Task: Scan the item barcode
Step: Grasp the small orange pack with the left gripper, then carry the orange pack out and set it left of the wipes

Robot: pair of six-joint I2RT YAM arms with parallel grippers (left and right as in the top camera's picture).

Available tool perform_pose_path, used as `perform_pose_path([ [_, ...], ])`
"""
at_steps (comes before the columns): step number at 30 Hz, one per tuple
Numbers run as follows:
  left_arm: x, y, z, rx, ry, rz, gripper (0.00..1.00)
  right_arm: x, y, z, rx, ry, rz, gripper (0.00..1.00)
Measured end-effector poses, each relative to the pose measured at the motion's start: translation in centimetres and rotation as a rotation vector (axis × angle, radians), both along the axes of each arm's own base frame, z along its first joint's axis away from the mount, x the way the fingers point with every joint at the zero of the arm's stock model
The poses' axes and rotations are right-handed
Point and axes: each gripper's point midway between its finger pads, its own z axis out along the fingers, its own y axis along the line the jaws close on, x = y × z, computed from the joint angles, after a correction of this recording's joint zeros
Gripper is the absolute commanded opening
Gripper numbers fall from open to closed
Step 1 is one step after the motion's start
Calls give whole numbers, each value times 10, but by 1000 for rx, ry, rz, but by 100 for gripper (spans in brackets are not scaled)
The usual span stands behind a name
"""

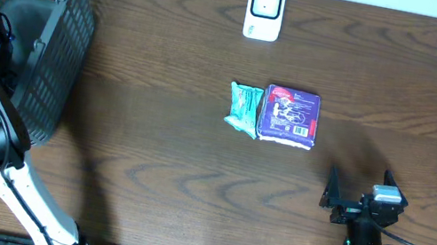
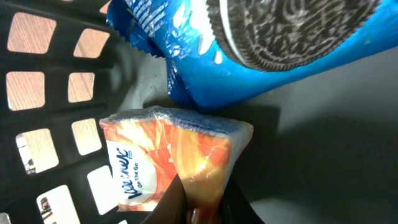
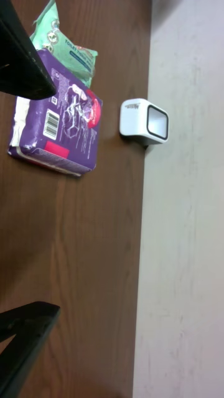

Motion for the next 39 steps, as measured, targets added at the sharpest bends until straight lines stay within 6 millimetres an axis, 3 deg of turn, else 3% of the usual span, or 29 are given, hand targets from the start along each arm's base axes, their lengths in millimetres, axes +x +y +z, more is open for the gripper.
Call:
perform_pose_path([
  [6,2,-10,5,-57,-36,8,7,0,0,0,0,0,0,99],
  [9,15,-16,28,-72,-147,5,7,0,0,0,0,0,0,99],
  [13,37,-24,97,-18,-381,-32,7,0,0,0,0,0,0,99],
  [17,61,-53,189,9,-692,-165,7,0,0,0,0,0,0,99],
  [21,75,-113,276,-33,-983,-382,7,0,0,0,0,0,0,99],
  [24,75,-166,320,-78,-1114,-551,7,0,0,0,0,0,0,99],
  [26,74,-204,338,-113,-1158,-682,7,0,0,0,0,0,0,99],
  [29,70,-266,349,-186,-1166,-916,8,0,0,0,0,0,0,99],
  [32,70,-320,343,-264,-1124,-1126,7,0,0,0,0,0,0,99],
  [35,73,-361,325,-336,-1062,-1276,8,0,0,0,0,0,0,99],
  [39,86,-402,281,-432,-924,-1388,8,0,0,0,0,0,0,99],
])
